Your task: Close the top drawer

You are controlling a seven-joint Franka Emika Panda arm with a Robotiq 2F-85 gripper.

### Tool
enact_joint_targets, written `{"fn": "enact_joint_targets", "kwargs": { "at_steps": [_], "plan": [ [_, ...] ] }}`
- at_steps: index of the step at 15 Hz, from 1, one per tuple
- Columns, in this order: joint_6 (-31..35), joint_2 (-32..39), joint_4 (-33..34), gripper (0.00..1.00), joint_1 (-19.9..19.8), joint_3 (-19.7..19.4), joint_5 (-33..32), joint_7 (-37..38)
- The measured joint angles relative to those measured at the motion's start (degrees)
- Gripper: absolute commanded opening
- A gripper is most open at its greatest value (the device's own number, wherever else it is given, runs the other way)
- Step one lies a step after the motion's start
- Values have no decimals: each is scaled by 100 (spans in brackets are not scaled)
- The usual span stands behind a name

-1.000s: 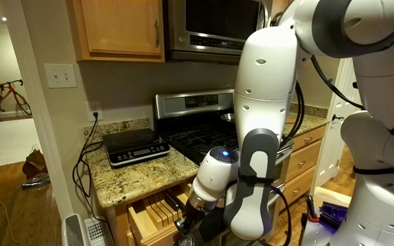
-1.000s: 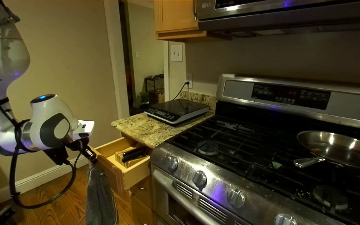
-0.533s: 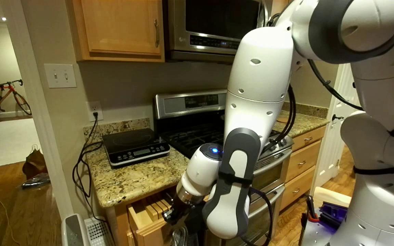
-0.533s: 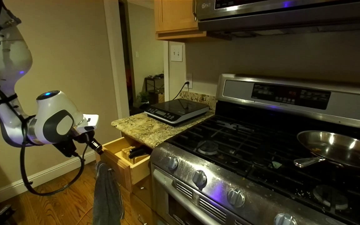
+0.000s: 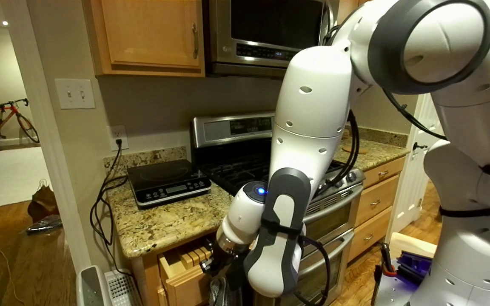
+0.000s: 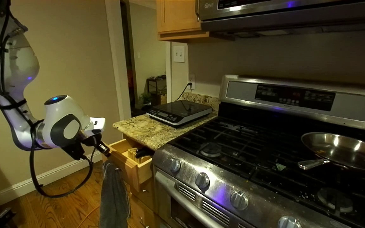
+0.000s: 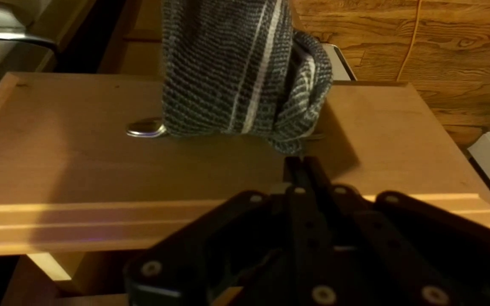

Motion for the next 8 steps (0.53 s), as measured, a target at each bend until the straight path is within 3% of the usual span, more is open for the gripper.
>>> {"fn": "enact_joint_targets", "kwargs": {
  "at_steps": [5,8],
  "plan": [
    [0,216,190,6,2,-156,-1,0],
    [0,454,438,6,-232,6,438,-442]
  ]
}}
